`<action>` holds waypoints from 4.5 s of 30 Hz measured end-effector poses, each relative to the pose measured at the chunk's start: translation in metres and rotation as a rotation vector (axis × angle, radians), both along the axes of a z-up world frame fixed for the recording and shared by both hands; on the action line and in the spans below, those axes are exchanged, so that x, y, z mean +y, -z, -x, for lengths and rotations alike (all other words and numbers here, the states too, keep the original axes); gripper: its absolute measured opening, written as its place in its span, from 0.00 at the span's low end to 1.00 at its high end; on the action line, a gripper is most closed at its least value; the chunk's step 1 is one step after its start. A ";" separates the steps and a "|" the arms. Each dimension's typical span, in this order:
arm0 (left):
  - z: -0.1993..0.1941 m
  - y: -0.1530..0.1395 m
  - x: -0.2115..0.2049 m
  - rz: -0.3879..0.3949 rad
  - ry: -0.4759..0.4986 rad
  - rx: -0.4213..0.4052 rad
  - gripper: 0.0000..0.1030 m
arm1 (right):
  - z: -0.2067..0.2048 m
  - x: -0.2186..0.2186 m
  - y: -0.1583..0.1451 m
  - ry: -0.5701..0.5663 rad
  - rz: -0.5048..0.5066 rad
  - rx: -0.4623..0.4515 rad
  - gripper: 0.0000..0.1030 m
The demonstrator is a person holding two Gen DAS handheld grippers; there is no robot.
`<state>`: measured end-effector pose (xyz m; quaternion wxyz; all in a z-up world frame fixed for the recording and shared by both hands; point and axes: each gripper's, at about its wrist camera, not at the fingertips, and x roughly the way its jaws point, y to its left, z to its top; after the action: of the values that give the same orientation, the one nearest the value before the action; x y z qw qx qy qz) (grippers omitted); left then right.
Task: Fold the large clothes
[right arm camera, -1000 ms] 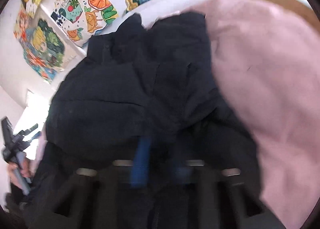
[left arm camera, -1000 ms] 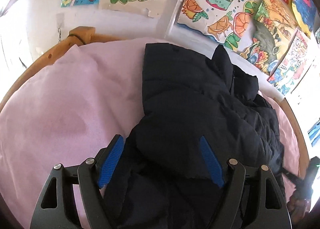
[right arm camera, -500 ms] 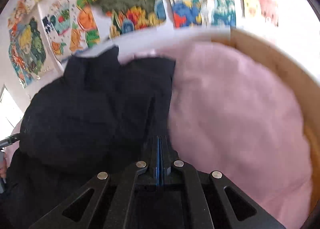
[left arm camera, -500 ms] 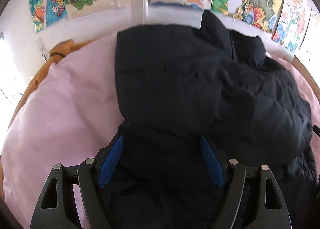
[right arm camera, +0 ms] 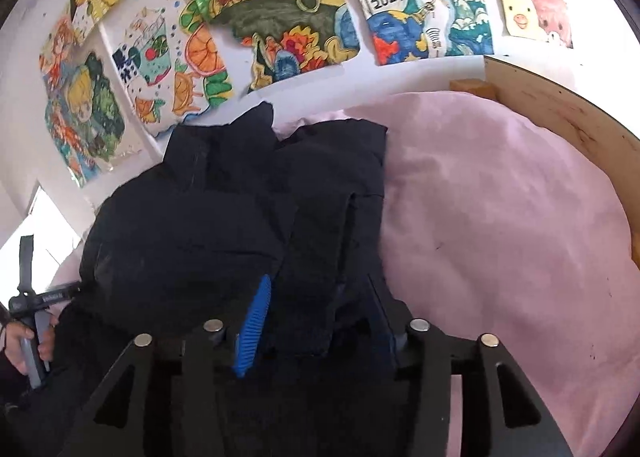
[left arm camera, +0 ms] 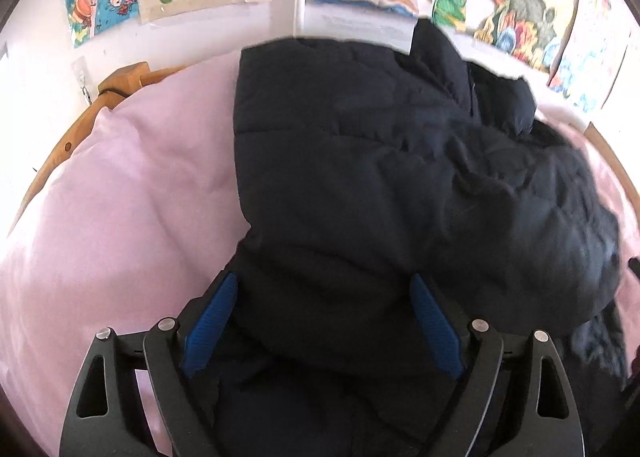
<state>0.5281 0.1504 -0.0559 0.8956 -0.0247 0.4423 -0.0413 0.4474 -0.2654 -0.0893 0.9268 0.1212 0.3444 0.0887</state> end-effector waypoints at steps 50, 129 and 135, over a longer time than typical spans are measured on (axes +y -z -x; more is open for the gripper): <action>-0.209 -0.085 -0.075 0.222 0.258 -0.197 0.07 | -0.278 0.092 -0.047 -0.192 0.049 -0.059 0.18; -0.128 0.041 -0.073 0.058 0.296 -0.036 0.32 | -0.145 0.154 0.075 -0.436 0.439 -0.232 0.18; -0.105 0.006 -0.054 0.137 0.347 -0.127 0.32 | -0.151 0.139 0.069 -0.433 0.323 -0.220 0.16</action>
<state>0.6332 0.0961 -0.0618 0.8974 -0.0065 0.3786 -0.2266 0.5988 -0.1268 -0.1587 0.9253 -0.1145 0.2694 0.2410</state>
